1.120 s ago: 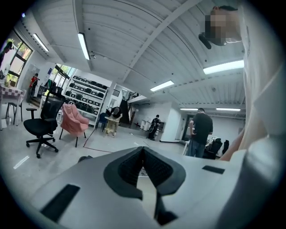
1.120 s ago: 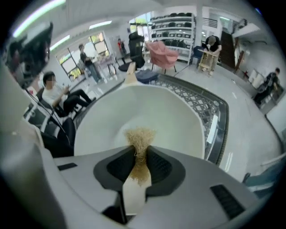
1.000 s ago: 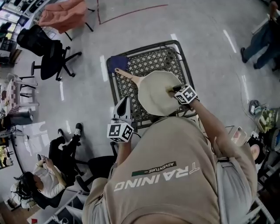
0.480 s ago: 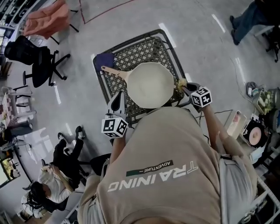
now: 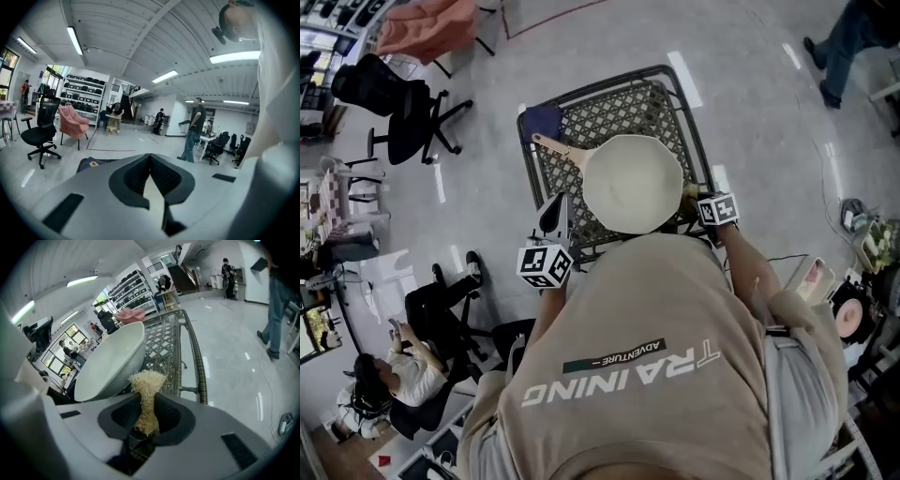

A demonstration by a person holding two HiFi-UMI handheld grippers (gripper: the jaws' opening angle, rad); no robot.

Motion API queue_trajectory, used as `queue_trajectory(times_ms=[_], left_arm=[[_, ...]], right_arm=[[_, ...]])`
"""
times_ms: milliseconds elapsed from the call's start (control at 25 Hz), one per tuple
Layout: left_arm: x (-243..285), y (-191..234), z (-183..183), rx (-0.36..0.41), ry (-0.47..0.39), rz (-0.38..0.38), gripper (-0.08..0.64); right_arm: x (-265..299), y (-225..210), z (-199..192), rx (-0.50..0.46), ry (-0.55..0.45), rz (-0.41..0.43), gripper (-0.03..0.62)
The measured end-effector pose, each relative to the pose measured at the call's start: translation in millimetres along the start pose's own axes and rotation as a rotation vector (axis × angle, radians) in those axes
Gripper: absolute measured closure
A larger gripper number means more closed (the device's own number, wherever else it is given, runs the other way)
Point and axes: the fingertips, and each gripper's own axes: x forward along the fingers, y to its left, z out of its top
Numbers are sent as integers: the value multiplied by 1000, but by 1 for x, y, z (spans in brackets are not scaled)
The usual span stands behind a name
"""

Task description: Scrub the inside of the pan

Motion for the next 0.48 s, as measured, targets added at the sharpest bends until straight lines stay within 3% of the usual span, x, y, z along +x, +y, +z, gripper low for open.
queue_trajectory(times_ms=[120, 240, 480], left_arm=[[-10, 1, -3, -13, 2, 38, 541], [-15, -1, -5, -29, 0, 66, 541], [-10, 15, -9, -52, -10, 72, 541]], right_arm=[[4, -2, -3, 16, 28, 4, 471], [0, -7, -4, 7, 53, 11, 395], [-9, -2, 8, -21, 23, 31, 383]])
